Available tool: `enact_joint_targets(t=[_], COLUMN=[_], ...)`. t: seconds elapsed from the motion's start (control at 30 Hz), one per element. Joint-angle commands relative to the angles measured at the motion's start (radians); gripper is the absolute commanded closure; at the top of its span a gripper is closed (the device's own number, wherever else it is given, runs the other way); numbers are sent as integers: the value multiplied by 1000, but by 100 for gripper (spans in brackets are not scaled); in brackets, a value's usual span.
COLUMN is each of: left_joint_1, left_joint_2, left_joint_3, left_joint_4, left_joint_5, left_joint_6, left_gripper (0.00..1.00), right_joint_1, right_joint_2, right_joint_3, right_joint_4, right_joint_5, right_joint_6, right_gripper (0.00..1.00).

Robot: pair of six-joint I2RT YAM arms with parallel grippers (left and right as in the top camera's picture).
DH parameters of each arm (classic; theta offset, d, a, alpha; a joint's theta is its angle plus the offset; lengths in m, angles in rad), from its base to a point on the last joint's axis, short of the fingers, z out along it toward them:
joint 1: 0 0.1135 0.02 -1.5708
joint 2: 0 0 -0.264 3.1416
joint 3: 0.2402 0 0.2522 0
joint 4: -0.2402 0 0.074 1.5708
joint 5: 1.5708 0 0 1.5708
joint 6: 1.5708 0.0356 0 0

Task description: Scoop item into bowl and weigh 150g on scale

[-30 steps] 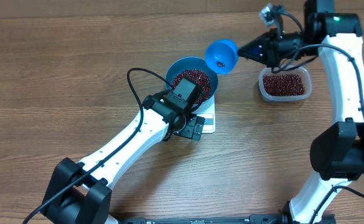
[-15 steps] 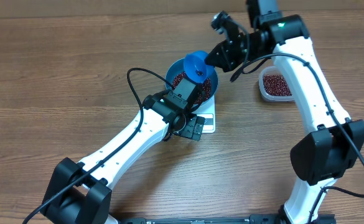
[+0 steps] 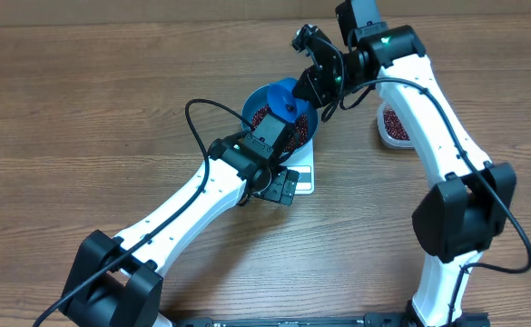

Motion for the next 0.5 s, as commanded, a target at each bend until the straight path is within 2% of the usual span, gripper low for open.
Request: enact_joint_targets(t=[0.0,0.47], left_joint_1=[-4,-4], left_joint_2=[-20,-20], left_joint_3=[-10,-10], left_joint_4=[1,1], left_joint_5=[-10,-10], left_joint_6=[-9,-9], left_gripper=[0,0], right_joint_1=[7,21], right_joint_2=[27,33], right_joint_3=[-2,-49], right_joint_4=[10,47], right_joint_5=[4,26], right_joint_6=[3,-4], right_gripper=[96,96])
